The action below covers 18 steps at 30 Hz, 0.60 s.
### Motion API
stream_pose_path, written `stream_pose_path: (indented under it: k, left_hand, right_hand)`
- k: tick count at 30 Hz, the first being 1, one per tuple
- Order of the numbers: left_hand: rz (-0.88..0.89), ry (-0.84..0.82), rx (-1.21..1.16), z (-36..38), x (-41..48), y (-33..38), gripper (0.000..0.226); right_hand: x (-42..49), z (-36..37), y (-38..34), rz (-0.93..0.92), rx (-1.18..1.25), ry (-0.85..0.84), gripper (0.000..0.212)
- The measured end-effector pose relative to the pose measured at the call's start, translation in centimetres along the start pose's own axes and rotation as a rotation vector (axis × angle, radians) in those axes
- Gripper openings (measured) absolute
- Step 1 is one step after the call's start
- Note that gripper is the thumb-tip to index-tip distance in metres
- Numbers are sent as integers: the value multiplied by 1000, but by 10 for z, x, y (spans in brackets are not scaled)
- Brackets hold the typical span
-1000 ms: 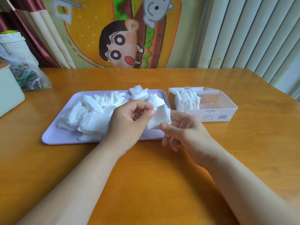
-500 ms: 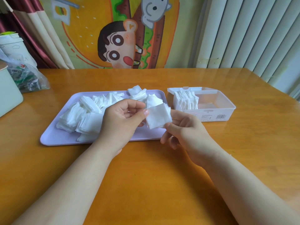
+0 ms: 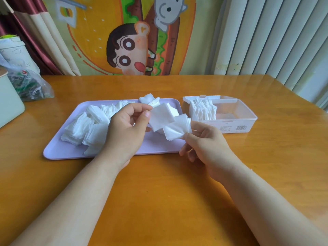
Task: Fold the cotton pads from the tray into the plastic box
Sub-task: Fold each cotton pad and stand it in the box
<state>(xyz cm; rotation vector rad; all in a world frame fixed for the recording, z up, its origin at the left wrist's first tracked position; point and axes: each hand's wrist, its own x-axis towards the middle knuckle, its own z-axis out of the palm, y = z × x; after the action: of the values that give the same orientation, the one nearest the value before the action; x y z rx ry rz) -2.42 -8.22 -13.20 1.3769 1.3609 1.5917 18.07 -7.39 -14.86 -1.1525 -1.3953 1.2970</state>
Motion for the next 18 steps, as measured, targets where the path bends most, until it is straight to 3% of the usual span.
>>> stream_pose_path:
  k: [9, 18]
  left_hand:
    - [-81, -184, -62, 16, -13, 3, 19]
    - [-126, -155, -20, 16, -12, -4, 10]
  right_hand:
    - [-4, 3, -3, -6, 10, -31, 37]
    - [-6, 5, -7, -16, 28, -49, 36]
